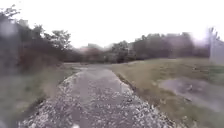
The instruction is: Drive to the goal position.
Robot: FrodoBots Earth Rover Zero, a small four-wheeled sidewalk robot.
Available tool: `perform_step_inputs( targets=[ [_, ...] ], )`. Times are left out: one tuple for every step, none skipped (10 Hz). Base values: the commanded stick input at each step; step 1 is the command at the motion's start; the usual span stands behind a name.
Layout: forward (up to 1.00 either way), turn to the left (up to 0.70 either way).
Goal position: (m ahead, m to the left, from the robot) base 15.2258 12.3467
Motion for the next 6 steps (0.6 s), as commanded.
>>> perform_step_inputs(
  targets=[
    [1.0, 0.07],
    [1.0, 0.08],
    [1.0, 0.24],
    [1.0, 0.32],
    [1.0, 0.16],
    [1.0, 0.0]
  ],
)
